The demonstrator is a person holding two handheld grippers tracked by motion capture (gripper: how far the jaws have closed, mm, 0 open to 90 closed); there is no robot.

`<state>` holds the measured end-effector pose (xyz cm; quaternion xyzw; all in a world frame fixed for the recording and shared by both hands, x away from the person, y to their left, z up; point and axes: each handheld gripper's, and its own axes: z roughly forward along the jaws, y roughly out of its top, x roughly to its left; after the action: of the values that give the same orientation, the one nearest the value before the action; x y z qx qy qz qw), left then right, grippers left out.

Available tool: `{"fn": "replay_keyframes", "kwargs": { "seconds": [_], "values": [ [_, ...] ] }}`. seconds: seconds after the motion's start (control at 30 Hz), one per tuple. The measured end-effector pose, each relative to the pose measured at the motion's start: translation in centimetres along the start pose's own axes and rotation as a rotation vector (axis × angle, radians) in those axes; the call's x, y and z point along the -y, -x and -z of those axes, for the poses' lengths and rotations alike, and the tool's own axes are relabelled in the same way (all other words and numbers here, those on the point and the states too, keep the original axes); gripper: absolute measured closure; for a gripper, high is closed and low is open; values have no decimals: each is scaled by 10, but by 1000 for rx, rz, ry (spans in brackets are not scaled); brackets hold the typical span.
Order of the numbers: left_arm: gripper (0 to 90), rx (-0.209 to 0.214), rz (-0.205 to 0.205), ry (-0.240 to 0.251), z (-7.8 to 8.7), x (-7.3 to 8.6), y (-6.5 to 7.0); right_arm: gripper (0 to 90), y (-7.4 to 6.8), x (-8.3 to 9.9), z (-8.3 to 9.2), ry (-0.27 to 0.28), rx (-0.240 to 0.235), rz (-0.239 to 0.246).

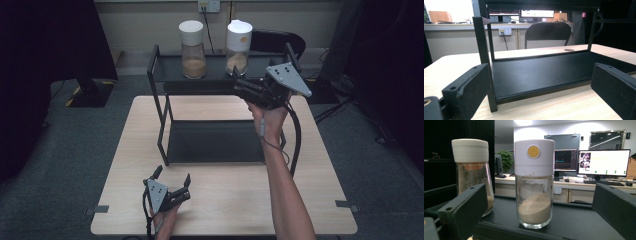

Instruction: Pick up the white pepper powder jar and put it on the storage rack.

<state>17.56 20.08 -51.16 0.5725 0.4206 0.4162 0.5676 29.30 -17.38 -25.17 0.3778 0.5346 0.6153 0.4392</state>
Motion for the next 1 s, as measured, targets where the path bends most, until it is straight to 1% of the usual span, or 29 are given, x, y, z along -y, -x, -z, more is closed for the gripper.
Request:
{"fn": "replay_keyframes", "kwargs": {
  "seconds": [0.07, 0.13, 0.2, 0.43, 0.57, 0.63, 0.77, 1.0],
  "values": [
    [22, 0, 0, 0, 0, 0, 0, 0, 0, 3, 4, 8, 5, -6],
    [22, -1, 0, 0, 0, 0, 0, 0, 0, 5, 7, 9, 5, -2],
    [22, -2, 1, 0, 0, 0, 0, 0, -1, 8, 10, 6, 1, 4],
    [22, -1, 1, 0, 0, 0, 0, 0, -1, 17, 20, 11, -6, -3],
    [22, -1, 1, 0, 0, 0, 0, 0, -2, 20, 27, 16, -6, -11],
    [22, -1, 1, 0, 0, 0, 0, 0, -2, 22, 31, 19, -5, -7],
    [22, 0, 1, 0, 0, 0, 0, 0, -1, 25, 39, 24, -5, -21],
    [22, 0, 0, 0, 0, 0, 0, 0, 0, 32, 52, 29, 4, -14]
  ]
}}
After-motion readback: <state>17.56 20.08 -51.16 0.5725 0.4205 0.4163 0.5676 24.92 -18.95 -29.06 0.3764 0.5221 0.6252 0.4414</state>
